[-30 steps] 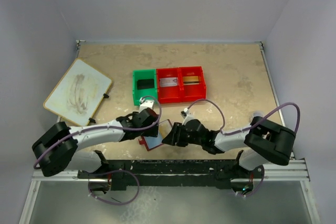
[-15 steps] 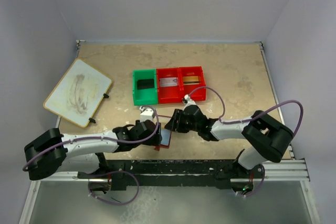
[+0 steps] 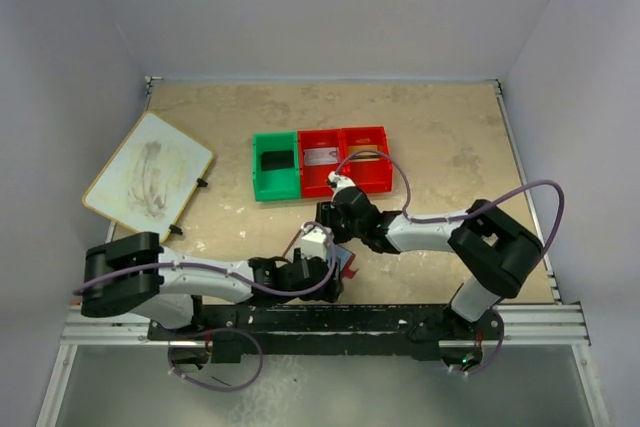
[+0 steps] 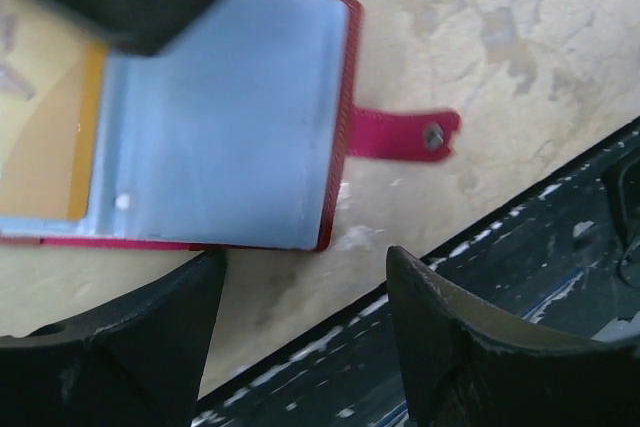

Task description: Take the credit cards out of the card holder

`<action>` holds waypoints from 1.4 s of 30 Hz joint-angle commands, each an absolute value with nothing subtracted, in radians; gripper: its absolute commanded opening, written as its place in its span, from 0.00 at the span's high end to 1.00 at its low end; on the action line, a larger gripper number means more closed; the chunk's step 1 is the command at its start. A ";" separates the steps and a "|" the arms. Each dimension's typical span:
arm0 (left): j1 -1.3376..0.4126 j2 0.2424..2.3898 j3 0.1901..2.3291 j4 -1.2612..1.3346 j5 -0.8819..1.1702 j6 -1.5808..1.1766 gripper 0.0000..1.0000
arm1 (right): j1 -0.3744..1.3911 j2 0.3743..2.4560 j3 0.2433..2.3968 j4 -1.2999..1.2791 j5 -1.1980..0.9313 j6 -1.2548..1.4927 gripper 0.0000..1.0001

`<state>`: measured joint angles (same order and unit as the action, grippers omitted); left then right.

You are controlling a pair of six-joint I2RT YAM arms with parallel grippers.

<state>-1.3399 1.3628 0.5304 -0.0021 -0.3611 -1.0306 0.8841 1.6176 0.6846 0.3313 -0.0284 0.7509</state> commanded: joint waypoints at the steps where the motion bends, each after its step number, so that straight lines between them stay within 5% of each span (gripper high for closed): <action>1: -1.400 1.475 0.614 0.033 -0.419 -1.072 0.36 | 0.900 1.639 0.729 0.257 -0.100 0.658 0.51; 14: -1.465 1.367 0.684 -0.137 -0.418 -1.054 0.28 | 0.899 1.414 0.730 0.079 0.083 0.725 0.49; 20: -1.466 1.295 0.807 -0.371 -0.521 -0.981 0.28 | 0.899 1.300 0.596 0.202 0.095 0.910 0.49; 28: -1.308 1.123 0.718 -0.395 -0.568 -0.934 0.24 | 0.900 1.264 0.457 0.358 0.084 1.040 0.53; 42: -1.105 1.210 0.628 -0.225 -0.444 -0.883 0.49 | 0.959 1.449 0.403 0.669 -0.038 1.175 0.65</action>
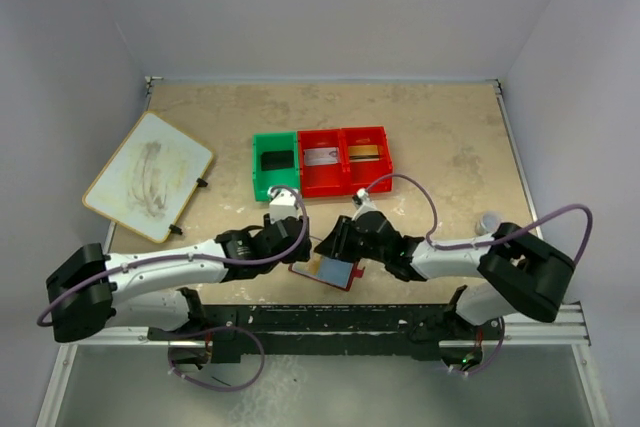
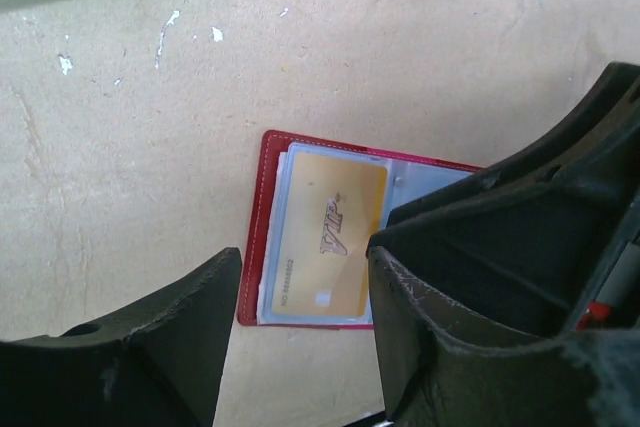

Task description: Take the credit cards out of the card holder

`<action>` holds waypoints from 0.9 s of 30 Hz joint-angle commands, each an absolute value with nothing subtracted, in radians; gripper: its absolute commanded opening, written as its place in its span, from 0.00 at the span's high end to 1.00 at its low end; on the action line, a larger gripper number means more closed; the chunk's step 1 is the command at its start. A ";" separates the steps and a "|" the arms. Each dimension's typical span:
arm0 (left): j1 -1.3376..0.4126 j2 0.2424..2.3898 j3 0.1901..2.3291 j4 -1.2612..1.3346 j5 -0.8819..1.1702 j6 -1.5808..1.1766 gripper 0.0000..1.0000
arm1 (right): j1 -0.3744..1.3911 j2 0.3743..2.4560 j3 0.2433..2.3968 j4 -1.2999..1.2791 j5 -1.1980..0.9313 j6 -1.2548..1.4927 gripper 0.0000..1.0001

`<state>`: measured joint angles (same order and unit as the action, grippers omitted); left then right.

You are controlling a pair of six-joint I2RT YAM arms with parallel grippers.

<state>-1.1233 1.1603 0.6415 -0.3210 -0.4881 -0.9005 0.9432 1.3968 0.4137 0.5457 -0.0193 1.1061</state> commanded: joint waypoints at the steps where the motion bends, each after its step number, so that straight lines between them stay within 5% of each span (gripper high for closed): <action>1: -1.104 1.226 0.624 -0.205 -0.426 -0.882 0.50 | 0.961 1.462 0.400 0.677 -0.039 1.184 0.65; 15: -1.104 1.363 0.545 -0.144 -0.403 -0.927 0.69 | 0.971 1.466 0.361 0.610 0.003 1.239 0.66; 27: -1.106 1.408 0.505 -0.144 -0.364 -0.953 0.92 | 0.970 1.562 0.272 0.837 -0.038 1.334 0.69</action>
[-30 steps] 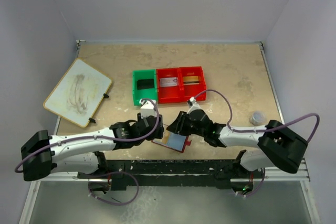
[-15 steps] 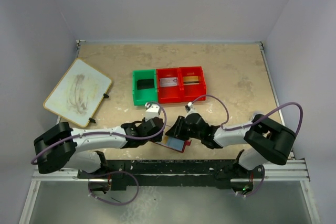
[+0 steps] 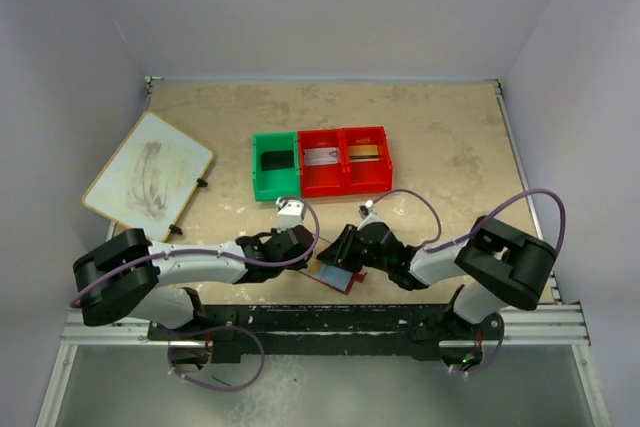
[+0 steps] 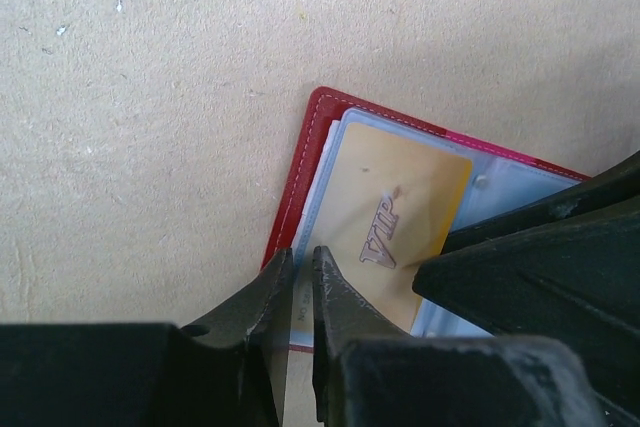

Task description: Take the credit cards out of the card holder

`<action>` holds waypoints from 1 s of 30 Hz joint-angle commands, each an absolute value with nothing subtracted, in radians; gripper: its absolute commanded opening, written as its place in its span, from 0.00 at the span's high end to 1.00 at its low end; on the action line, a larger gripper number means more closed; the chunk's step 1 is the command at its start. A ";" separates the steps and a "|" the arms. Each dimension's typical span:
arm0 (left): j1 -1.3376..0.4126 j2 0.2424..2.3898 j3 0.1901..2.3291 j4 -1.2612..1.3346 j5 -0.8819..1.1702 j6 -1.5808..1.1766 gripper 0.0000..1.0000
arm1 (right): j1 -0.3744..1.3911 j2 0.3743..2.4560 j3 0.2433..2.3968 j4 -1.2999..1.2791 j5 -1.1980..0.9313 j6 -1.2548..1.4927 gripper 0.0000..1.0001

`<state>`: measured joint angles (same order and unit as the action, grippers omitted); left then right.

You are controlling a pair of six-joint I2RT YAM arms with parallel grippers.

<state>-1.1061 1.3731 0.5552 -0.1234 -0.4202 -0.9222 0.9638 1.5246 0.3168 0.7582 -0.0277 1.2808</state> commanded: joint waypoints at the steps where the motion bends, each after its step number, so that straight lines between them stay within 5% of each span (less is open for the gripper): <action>1: -1.106 1.404 0.499 -0.143 -0.362 -0.956 0.93 | 0.970 1.567 0.254 0.872 -0.045 1.350 0.70; 7: -1.108 1.394 0.486 -0.138 -0.351 -0.965 0.96 | 0.970 1.613 0.188 1.074 -0.046 1.425 0.80; 18: -1.111 1.391 0.485 -0.152 -0.362 -0.982 0.96 | 0.971 1.573 0.169 1.072 -0.014 1.424 1.00; 30: -1.110 1.389 0.495 -0.173 -0.379 -0.987 0.96 | 0.969 1.373 0.146 0.814 0.031 1.398 1.00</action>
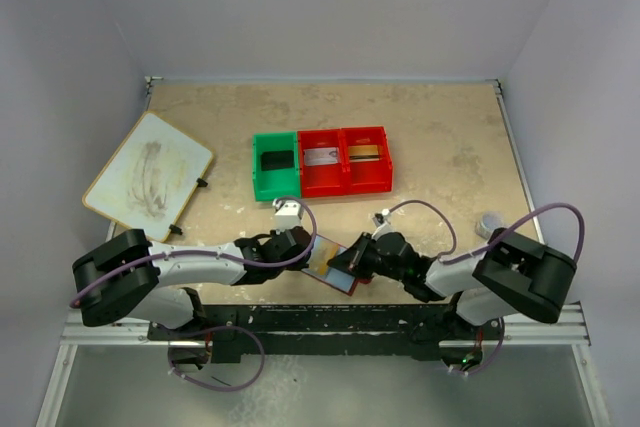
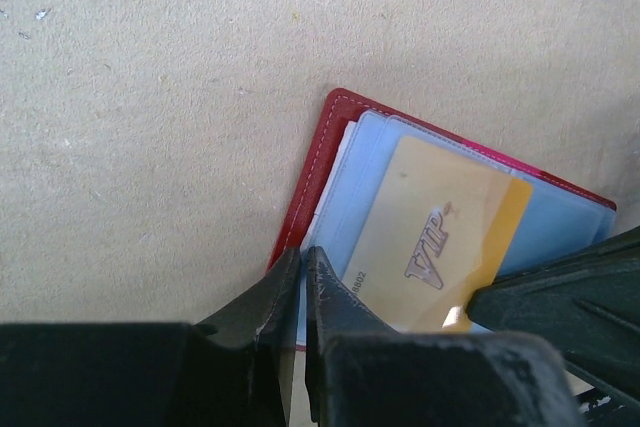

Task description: Take the credit cards out of the card holder

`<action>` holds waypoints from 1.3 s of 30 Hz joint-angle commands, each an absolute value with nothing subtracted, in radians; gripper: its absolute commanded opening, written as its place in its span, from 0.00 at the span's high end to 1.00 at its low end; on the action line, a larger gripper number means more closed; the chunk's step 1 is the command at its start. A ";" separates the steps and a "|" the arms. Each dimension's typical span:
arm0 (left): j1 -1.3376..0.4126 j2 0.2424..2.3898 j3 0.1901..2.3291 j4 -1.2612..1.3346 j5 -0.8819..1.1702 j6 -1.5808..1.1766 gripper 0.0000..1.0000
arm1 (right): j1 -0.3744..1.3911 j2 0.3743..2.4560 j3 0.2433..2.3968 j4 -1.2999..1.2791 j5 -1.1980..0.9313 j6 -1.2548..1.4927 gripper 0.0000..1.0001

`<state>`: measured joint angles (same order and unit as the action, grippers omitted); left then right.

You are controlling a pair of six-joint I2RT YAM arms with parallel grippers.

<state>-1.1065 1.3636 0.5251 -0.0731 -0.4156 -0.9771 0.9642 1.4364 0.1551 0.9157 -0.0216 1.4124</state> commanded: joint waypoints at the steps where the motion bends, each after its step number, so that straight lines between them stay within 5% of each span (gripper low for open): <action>1: -1.111 1.390 0.493 -0.173 -0.379 -0.989 0.96 | 0.968 1.358 0.146 0.792 0.034 1.393 1.00; 11: -1.114 1.337 0.516 -0.198 -0.388 -0.986 0.91 | 0.959 1.318 0.124 0.717 0.055 1.396 0.99; 21: -1.170 1.187 0.608 -0.174 -0.419 -0.978 0.74 | 0.950 1.337 0.158 0.680 0.057 1.370 0.98; 33: -1.186 1.406 0.622 -0.069 -0.415 -0.959 0.74 | 0.944 1.316 0.151 0.661 0.060 1.364 0.97; 39: -1.257 1.518 0.643 -0.158 -0.525 -1.002 0.83 | 0.943 1.284 0.144 0.662 0.066 1.357 0.95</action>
